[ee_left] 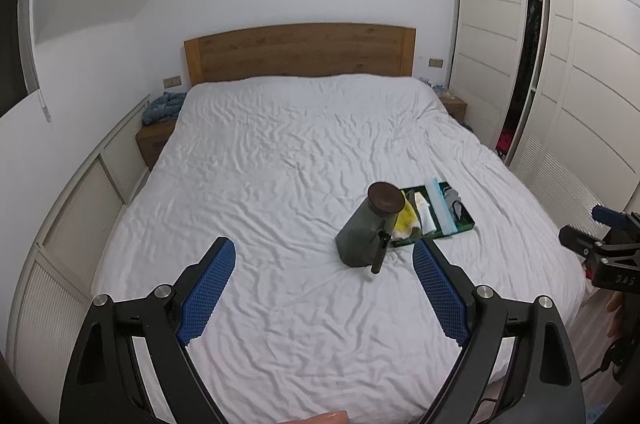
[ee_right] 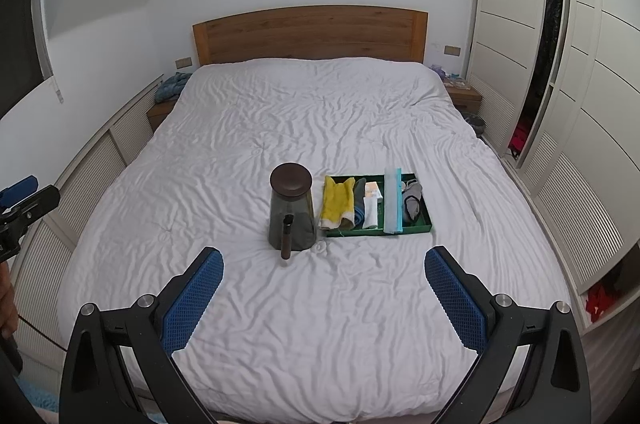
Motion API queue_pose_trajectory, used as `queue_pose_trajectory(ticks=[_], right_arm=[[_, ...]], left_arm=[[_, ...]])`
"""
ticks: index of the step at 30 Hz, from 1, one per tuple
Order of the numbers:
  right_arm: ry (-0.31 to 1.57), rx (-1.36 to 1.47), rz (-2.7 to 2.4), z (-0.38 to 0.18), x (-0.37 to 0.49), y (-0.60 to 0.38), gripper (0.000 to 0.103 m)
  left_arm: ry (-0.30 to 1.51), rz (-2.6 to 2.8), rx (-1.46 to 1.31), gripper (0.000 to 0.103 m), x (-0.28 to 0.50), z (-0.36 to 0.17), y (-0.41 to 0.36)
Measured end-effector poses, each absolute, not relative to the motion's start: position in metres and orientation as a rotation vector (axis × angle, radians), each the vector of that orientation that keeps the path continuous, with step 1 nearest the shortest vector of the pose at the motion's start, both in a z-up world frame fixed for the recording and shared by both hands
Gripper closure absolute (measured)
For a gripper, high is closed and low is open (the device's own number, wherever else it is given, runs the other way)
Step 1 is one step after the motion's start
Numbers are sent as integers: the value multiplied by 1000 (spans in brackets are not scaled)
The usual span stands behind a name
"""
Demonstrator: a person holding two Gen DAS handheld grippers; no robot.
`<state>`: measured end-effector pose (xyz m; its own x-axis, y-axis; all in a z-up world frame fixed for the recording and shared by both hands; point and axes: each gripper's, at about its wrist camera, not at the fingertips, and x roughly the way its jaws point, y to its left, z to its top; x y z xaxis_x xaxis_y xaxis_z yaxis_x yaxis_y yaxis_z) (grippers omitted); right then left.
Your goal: Organize soft objects
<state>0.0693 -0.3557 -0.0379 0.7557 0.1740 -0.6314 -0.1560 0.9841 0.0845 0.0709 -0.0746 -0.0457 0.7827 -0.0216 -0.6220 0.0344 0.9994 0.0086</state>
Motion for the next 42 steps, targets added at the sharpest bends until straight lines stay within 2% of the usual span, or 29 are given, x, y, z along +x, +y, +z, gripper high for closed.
queue_pose_trajectory(ticks=[11, 28, 34, 42], right_arm=[[699, 25, 185, -39, 72, -355, 0], [708, 24, 191, -41, 79, -358, 0], [712, 23, 192, -43, 80, -357, 0], [710, 24, 192, -43, 80, -357, 0]], left_arm=[[822, -40, 13, 16, 88, -61, -76], [956, -66, 40, 16, 97, -74, -80], [967, -65, 51, 16, 98, -75, -81], [889, -60, 80, 16, 91, -65, -84]])
